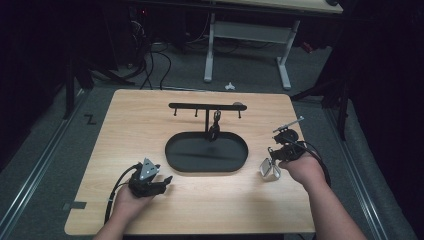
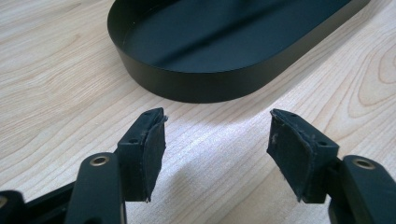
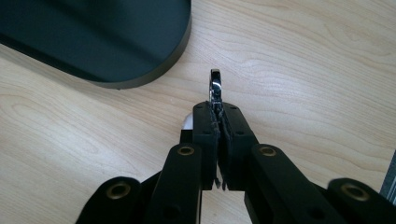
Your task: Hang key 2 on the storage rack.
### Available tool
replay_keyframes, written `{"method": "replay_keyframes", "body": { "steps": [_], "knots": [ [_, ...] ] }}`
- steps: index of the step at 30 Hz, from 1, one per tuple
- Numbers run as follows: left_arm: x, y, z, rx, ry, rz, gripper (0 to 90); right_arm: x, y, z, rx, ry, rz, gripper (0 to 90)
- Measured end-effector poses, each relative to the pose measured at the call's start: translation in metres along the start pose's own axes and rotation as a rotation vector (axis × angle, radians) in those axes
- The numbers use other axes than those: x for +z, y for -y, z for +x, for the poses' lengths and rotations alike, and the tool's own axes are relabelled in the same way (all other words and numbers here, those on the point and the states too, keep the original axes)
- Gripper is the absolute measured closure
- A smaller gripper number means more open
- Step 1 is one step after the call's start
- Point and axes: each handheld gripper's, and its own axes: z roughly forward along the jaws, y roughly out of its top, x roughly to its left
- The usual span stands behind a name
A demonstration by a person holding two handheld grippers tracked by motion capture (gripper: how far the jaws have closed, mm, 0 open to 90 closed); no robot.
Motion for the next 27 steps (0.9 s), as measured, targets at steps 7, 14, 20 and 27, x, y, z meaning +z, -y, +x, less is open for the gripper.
{"method": "replay_keyframes", "body": {
  "steps": [7,14,20,27],
  "knots": [
    [0.0,0.0,0.0,0.001,0.001,0.001,37.0,-0.007,-0.007,0.005,-0.02,0.001,0.005,86.5],
    [0.0,0.0,0.0,0.0,0.002,0.001,37.0,-0.015,-0.016,0.011,-0.04,-0.005,-0.001,86.5],
    [-0.001,0.0,0.0,0.004,0.004,0.0,37.0,-0.02,-0.026,0.017,-0.057,-0.011,-0.013,86.5],
    [-0.001,0.0,0.001,-0.002,0.005,-0.001,36.9,-0.019,-0.039,0.027,-0.079,-0.018,-0.019,86.5]
  ]
}}
